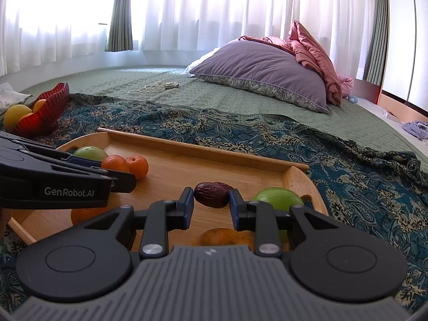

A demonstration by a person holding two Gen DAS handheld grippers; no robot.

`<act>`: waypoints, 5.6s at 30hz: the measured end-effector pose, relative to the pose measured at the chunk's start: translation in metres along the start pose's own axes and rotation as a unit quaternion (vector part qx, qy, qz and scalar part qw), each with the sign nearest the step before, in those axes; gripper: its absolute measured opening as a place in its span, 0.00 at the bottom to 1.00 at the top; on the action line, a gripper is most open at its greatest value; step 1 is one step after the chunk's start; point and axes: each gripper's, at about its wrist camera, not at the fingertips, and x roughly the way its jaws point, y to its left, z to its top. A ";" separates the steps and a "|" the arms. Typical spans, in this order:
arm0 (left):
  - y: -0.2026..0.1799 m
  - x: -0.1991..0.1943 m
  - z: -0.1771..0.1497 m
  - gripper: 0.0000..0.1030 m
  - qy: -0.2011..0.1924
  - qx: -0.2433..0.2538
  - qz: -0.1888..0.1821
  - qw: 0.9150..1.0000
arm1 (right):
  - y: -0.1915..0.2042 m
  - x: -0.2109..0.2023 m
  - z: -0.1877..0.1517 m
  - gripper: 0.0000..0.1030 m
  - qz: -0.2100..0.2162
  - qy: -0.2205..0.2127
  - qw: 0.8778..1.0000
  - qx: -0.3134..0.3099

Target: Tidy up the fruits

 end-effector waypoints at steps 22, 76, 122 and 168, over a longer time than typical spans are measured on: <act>0.004 0.023 0.006 0.30 0.038 -0.006 -0.010 0.999 | -0.013 0.030 0.008 0.33 0.019 0.081 0.996 0.033; 0.007 -0.053 0.005 0.66 -0.026 0.012 -0.020 0.999 | -0.006 -0.014 0.023 0.71 0.012 0.053 0.999 0.003; 0.009 -0.106 -0.071 0.97 -0.057 -0.027 0.032 0.998 | -0.004 -0.087 -0.033 1.00 -0.035 -0.024 0.998 0.036; 0.003 -0.059 -0.120 1.00 0.011 -0.022 0.097 0.995 | 0.002 -0.057 -0.095 1.00 -0.044 0.039 0.997 0.041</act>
